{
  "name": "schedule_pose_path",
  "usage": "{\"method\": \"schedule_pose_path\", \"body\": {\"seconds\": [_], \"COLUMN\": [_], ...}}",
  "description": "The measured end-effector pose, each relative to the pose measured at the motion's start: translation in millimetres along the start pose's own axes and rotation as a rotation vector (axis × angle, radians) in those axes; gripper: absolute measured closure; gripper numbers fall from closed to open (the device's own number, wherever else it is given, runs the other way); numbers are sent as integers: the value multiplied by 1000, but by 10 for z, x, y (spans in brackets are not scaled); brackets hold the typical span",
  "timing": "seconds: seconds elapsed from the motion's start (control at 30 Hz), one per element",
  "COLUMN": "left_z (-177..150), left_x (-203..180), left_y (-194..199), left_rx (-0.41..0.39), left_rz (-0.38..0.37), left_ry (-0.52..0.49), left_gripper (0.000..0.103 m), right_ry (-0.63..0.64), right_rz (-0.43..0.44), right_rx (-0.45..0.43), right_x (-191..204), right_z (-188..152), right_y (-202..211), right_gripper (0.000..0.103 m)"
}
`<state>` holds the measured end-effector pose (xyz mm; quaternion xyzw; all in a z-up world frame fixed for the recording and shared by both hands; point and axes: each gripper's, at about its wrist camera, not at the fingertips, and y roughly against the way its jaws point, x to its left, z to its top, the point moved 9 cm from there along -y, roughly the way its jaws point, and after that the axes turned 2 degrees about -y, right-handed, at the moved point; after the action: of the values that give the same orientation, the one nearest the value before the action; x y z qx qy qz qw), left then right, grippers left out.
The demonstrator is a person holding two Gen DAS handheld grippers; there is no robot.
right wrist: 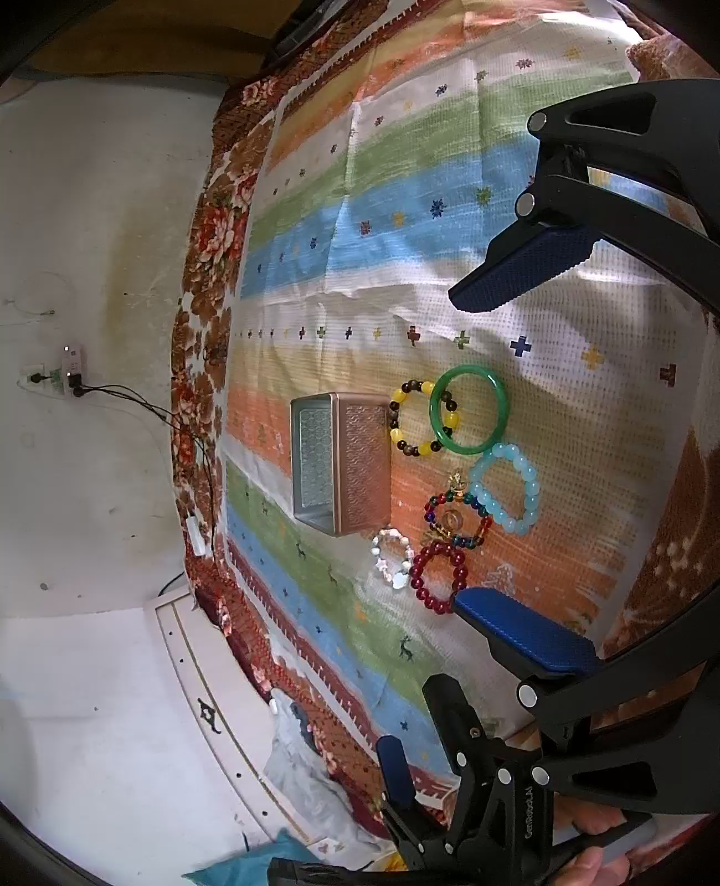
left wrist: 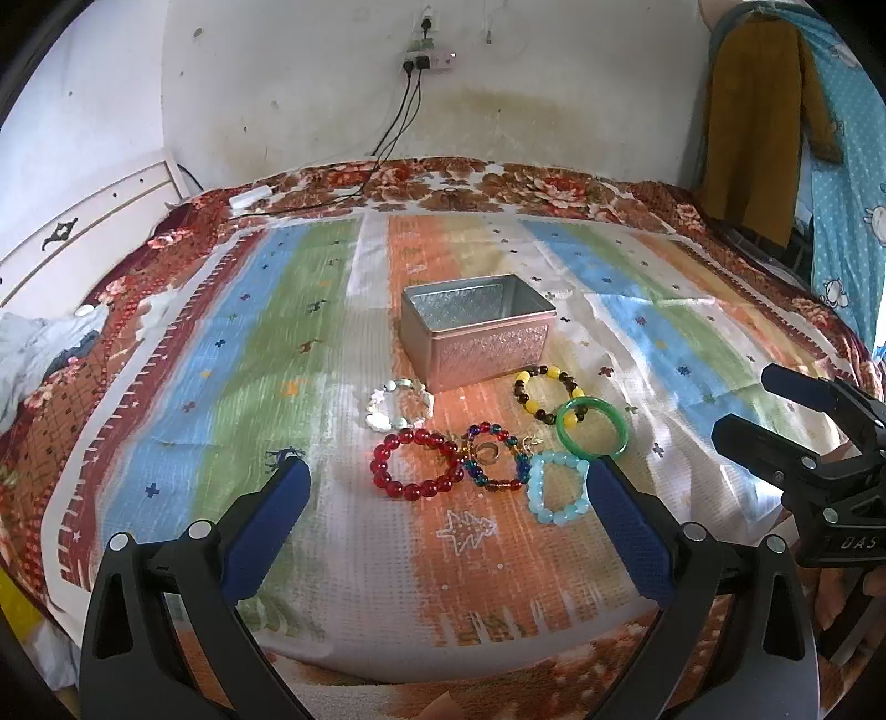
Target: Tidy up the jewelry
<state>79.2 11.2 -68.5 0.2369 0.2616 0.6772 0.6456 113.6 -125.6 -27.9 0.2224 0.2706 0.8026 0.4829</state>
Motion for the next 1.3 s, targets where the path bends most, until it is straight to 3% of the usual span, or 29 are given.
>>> {"method": "schedule_pose_path", "body": {"seconds": [0.57, 0.87, 1.3], "left_z": [-5, -25, 103], "left_x": [67, 176, 252], "left_y": [-131, -301, -579], "left_rx": [59, 143, 198], "left_rz": [-11, -65, -35], "left_ry": [47, 147, 150], "left_gripper": [6, 6, 6], "right_ry": [-58, -61, -77], "right_rz": [35, 66, 86], "right_rx": [69, 123, 186], "right_x": [-59, -19, -59], "right_z": [11, 37, 164], "right_y": [-234, -410, -654], "right_gripper": [2, 2, 2]}}
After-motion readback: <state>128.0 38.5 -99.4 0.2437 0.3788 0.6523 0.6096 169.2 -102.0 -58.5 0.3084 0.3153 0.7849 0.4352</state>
